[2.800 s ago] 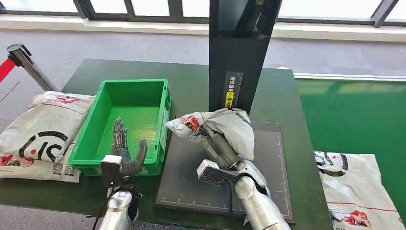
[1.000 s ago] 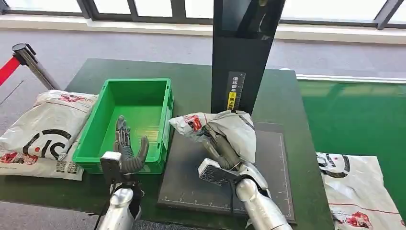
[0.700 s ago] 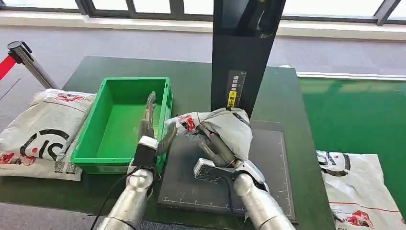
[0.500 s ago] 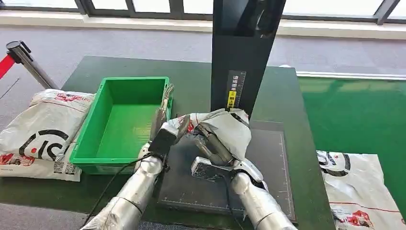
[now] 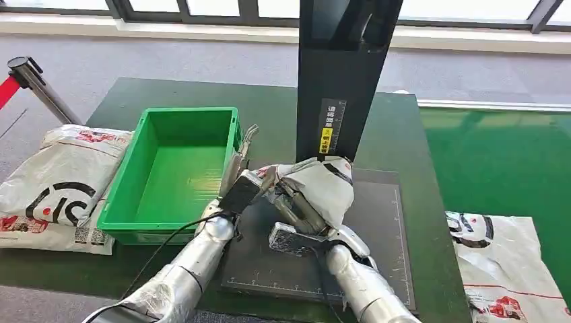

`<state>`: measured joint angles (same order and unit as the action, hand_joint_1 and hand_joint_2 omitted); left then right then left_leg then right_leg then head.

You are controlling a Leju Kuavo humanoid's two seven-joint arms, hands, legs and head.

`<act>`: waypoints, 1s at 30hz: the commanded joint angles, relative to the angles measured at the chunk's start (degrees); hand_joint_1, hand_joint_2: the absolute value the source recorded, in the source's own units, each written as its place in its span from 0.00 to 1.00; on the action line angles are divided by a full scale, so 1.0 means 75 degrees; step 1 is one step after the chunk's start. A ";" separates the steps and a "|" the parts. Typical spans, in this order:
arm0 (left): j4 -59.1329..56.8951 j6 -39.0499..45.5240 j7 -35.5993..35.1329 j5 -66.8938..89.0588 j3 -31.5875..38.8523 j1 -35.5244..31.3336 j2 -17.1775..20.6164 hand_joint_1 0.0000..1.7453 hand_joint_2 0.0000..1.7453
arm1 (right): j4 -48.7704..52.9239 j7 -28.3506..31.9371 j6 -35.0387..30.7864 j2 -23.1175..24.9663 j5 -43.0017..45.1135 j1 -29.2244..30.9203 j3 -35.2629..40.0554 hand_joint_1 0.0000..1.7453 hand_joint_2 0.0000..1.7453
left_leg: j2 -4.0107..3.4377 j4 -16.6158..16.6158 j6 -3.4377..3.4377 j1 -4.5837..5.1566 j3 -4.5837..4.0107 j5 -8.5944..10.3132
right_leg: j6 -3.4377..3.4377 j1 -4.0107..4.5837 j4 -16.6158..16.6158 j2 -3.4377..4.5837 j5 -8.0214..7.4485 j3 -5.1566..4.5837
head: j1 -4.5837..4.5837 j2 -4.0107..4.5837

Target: Moved the parcel from conveyor to table for the left to box.

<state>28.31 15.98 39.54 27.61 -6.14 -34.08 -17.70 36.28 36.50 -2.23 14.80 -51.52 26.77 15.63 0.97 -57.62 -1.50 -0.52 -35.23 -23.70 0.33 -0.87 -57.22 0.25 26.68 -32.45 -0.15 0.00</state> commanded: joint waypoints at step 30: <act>-0.1533 -0.3045 -0.0352 0.2418 -0.1049 0.0100 0.0220 1.00 1.00 | -0.0108 -0.0395 -0.0028 -0.0025 -0.0390 -0.0104 -0.0984 0.00 0.00 | -0.0044 0.0015 0.0011 0.0013 0.0019 -0.0013 | -0.0005 -0.0001 0.0014 0.0029 -0.0002 0.0012 | 0.0000 0.0000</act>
<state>20.22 -4.89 36.39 44.83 -10.93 -34.55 -17.81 38.77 33.35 -2.25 14.25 -54.36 22.13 11.08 0.99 -57.62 -1.47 -0.47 -35.32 -23.73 0.34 -0.85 -57.22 0.23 26.69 -32.49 -0.15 0.00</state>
